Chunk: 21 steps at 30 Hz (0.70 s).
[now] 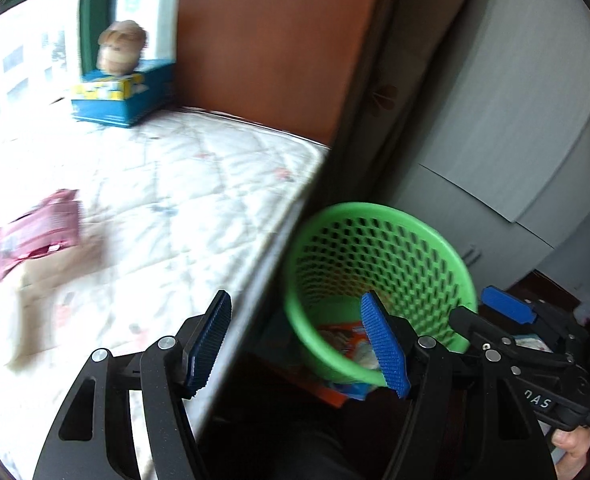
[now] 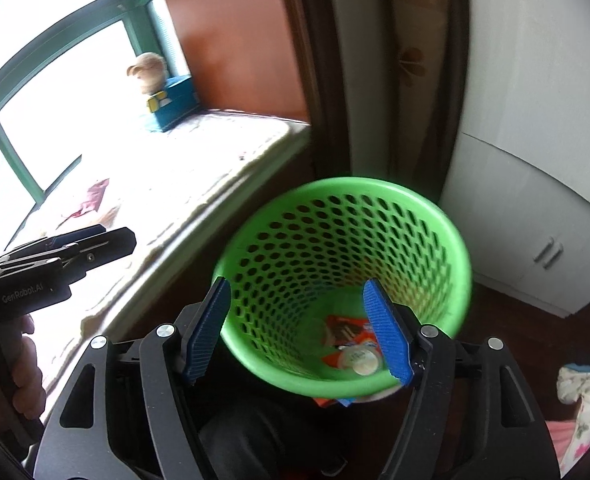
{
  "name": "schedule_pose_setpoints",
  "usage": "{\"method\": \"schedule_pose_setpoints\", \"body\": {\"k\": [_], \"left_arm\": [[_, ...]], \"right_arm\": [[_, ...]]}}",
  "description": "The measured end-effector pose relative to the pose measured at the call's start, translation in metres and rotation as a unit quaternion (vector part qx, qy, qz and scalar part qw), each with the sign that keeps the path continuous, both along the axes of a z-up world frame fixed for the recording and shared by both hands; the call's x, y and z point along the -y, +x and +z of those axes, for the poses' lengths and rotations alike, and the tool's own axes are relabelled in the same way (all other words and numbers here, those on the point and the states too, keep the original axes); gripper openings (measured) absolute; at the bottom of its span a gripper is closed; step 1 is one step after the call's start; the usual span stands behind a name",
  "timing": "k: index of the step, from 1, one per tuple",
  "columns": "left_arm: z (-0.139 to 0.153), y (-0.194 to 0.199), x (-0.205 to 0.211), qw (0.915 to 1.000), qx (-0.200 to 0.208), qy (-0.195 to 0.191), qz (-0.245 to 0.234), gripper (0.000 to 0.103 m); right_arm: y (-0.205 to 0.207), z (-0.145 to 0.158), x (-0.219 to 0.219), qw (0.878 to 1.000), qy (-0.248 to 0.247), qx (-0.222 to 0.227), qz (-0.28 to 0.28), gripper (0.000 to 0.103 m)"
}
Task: Collect trash
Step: 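Grasp the orange peel with the left tool while the right tool grasps the yogurt tub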
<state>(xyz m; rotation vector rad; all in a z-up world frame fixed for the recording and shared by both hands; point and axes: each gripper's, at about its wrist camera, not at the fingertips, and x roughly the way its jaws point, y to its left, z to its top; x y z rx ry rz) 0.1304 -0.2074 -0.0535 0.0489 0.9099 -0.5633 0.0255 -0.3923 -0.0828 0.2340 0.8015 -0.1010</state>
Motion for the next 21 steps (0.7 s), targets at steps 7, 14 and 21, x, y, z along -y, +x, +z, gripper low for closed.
{"method": "schedule_pose_setpoints", "body": {"k": [7,14,21], "left_arm": [[0.008,0.002,-0.051,0.998,0.022,0.017,0.056,0.068],[0.012,0.006,-0.108,0.9933,0.026,0.016,0.111,0.07],[0.01,0.01,-0.177,0.9817,0.025,0.021,0.188,0.07]], "right_arm": [[0.023,0.009,-0.038,0.999,0.005,0.007,0.042,0.073],[0.047,0.015,-0.079,0.996,0.003,0.011,0.087,0.073],[0.066,0.017,-0.121,0.992,0.004,0.011,0.125,0.074]]}}
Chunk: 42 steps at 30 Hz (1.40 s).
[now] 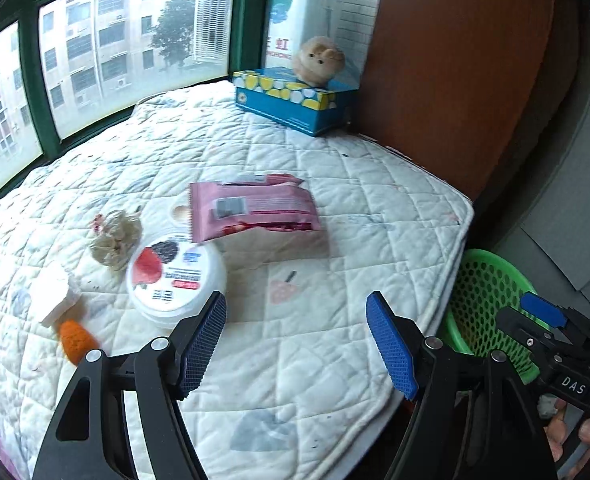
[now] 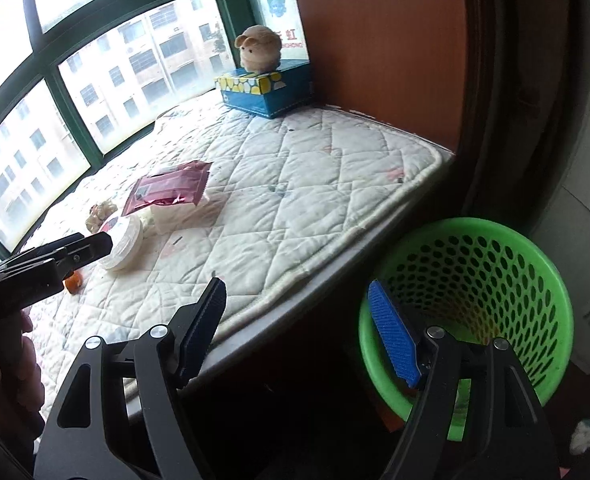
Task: Collect trash
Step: 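Grasp the orange peel with the left tool while the right tool grasps the yogurt tub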
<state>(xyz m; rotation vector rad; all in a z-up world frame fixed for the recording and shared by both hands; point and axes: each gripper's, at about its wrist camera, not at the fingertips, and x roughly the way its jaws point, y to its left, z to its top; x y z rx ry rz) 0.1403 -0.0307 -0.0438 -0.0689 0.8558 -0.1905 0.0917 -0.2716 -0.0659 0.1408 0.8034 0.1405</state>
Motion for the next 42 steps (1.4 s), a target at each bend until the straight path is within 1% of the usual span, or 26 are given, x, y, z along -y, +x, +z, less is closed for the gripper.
{"method": "schedule_pose_setpoints", "body": {"k": [4,10,12,15,20,28,29,30,31,33,34,36,38,42], "left_arm": [[-0.006,0.003,-0.045,0.9984,-0.005,0.002,0.056,0.07],[-0.023,0.005,-0.113,0.9898,-0.024,0.013,0.14,0.07],[-0.03,0.004,-0.132,0.9862,-0.031,0.013,0.162,0.07],[-0.043,0.004,-0.155,0.9823,-0.046,0.008,0.181,0.07],[-0.06,0.003,-0.174,0.9805,-0.063,0.0,0.186,0.07],[-0.076,0.008,-0.183,0.9806,-0.076,-0.011,0.18,0.07],[-0.077,0.009,-0.184,0.9806,-0.077,-0.012,0.18,0.068],[-0.079,0.01,-0.185,0.9806,-0.079,-0.014,0.179,0.064],[-0.08,0.01,-0.187,0.9808,-0.081,-0.018,0.176,0.062],[-0.082,0.011,-0.188,0.9819,-0.083,-0.033,0.167,0.052],[-0.082,0.011,-0.188,0.9825,-0.082,-0.038,0.163,0.049],[-0.081,0.01,-0.185,0.9837,-0.08,-0.038,0.157,0.042],[-0.08,0.009,-0.185,0.9846,-0.08,-0.047,0.148,0.034],[-0.074,0.004,-0.188,0.9859,-0.073,-0.06,0.138,0.029]], "right_arm": [[0.009,-0.001,-0.023,1.0,-0.002,0.0,0.023,0.074],[0.019,-0.003,-0.053,0.999,-0.002,-0.002,0.052,0.074],[0.021,-0.004,-0.062,0.998,-0.001,-0.004,0.061,0.074],[0.024,-0.005,-0.075,0.997,-0.001,-0.005,0.074,0.074],[0.03,-0.007,-0.098,0.995,-0.003,-0.009,0.096,0.074],[0.039,-0.012,-0.131,0.991,-0.006,-0.017,0.129,0.074],[0.04,-0.013,-0.135,0.991,-0.006,-0.018,0.133,0.074],[0.042,-0.013,-0.139,0.99,-0.006,-0.019,0.137,0.074],[0.044,-0.015,-0.143,0.99,-0.007,-0.02,0.141,0.074],[0.047,-0.017,-0.153,0.988,-0.009,-0.023,0.15,0.074],[0.047,-0.018,-0.157,0.988,-0.01,-0.024,0.155,0.074],[0.05,-0.02,-0.167,0.986,-0.012,-0.026,0.165,0.074],[0.054,-0.023,-0.177,0.984,-0.014,-0.028,0.175,0.074],[0.062,-0.027,-0.199,0.979,-0.019,-0.031,0.198,0.074]]}}
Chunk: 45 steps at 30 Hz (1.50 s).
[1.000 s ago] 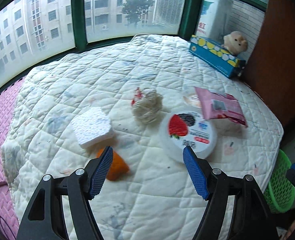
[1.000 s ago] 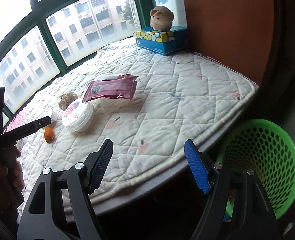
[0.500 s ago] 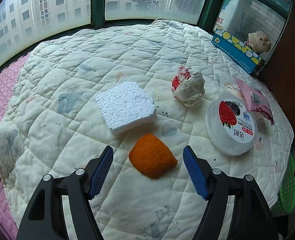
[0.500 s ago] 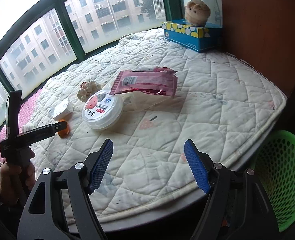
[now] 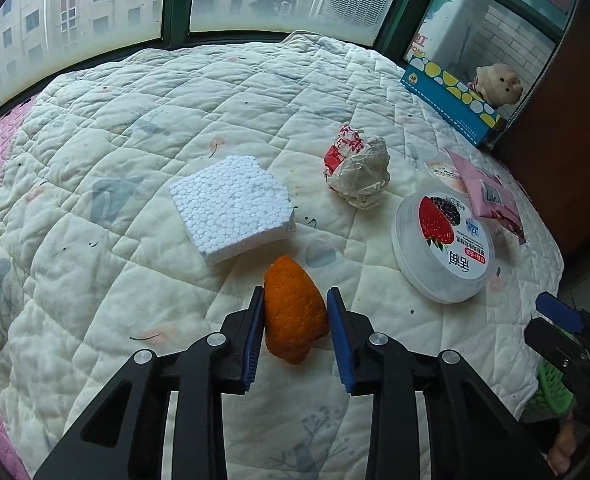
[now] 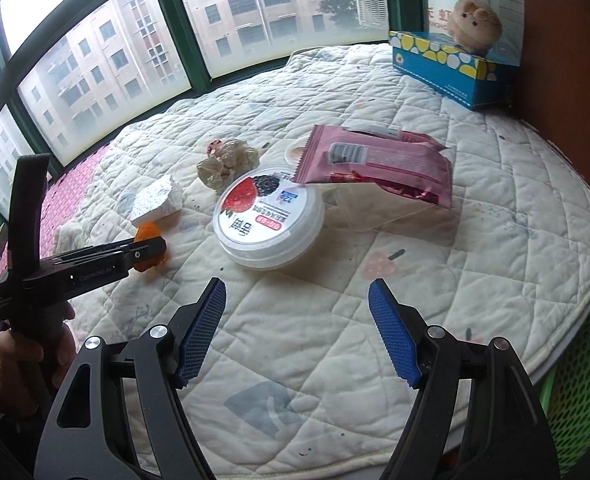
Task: Collect trash
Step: 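Grasp the orange peel with the left tool while the right tool grasps the yogurt tub, then carry the orange peel and yogurt tub over the green basket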
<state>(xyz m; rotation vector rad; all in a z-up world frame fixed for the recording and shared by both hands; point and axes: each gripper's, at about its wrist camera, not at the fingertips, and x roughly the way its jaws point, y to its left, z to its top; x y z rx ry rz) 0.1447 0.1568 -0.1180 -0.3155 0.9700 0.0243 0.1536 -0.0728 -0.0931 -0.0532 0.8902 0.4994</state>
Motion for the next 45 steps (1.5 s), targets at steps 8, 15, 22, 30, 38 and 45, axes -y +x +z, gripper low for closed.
{"method": "schedule_pose_setpoints", "body": {"k": [8,15,22,30,38,45], "left_arm": [[0.022,-0.009,-0.005,0.9996,0.025,-0.003,-0.013,0.029],[0.027,-0.014,-0.01,0.9993,0.032,-0.007,-0.016,0.028],[0.024,-0.014,-0.012,0.9994,0.029,-0.011,-0.015,0.028],[0.024,-0.013,-0.011,0.9994,0.028,-0.01,-0.015,0.028],[0.039,-0.016,0.003,0.9988,0.043,-0.005,-0.024,0.028],[0.055,-0.02,0.024,0.9975,0.057,0.0,-0.041,0.028]], "right_arm": [[0.025,-0.011,-0.047,0.999,-0.029,0.002,0.035,0.083],[0.046,-0.019,-0.066,0.998,-0.06,0.009,0.03,0.087],[0.058,-0.03,-0.069,0.996,-0.082,0.007,0.022,0.089],[0.052,-0.027,-0.062,0.998,-0.061,0.006,0.016,0.087],[0.02,-0.007,-0.043,0.999,-0.025,0.014,0.021,0.087],[-0.01,0.007,-0.019,0.999,0.017,0.01,0.028,0.087]]}}
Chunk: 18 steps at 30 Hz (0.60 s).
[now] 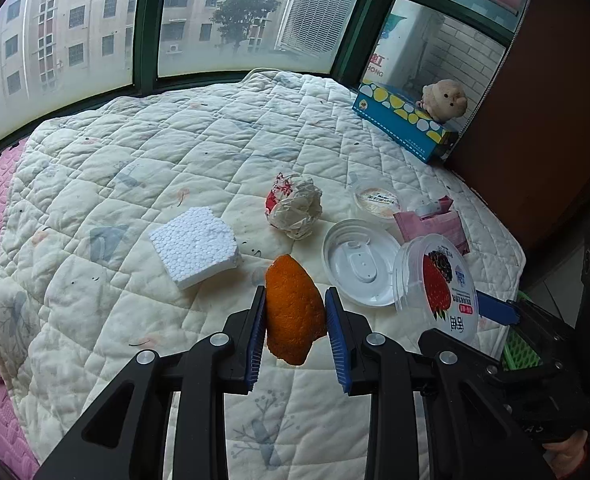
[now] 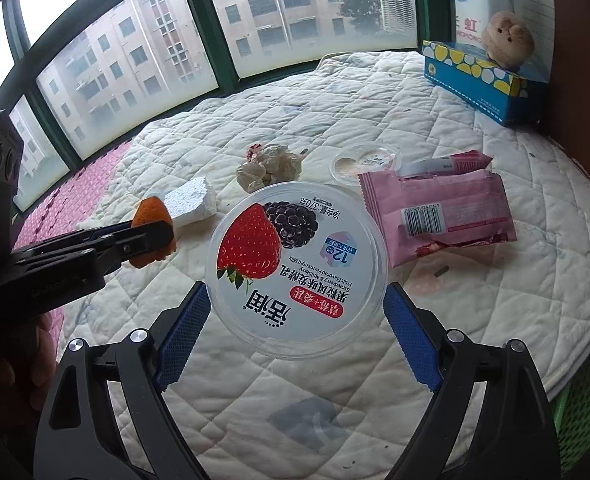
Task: Collect trash
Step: 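Carry the orange peel and yogurt tub over the green basket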
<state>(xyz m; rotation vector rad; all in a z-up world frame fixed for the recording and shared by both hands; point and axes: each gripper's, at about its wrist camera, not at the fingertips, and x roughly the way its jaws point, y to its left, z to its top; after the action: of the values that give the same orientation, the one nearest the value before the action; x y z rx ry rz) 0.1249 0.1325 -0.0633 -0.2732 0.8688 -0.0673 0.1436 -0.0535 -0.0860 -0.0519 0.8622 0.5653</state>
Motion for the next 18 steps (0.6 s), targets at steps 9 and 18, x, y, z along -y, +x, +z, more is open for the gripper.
{"method": "schedule_pose_setpoints", "body": {"k": [9,18], "left_arm": [[0.013,-0.002,0.028,0.9996,0.01,0.006,-0.025,0.028],[0.015,0.002,0.068,0.9974,0.011,0.002,-0.072,0.028]], "right_arm": [[-0.024,0.004,0.035,1.0,0.014,-0.007,-0.011,0.087],[-0.037,-0.002,0.089,0.997,-0.006,0.003,-0.08,0.087]]}}
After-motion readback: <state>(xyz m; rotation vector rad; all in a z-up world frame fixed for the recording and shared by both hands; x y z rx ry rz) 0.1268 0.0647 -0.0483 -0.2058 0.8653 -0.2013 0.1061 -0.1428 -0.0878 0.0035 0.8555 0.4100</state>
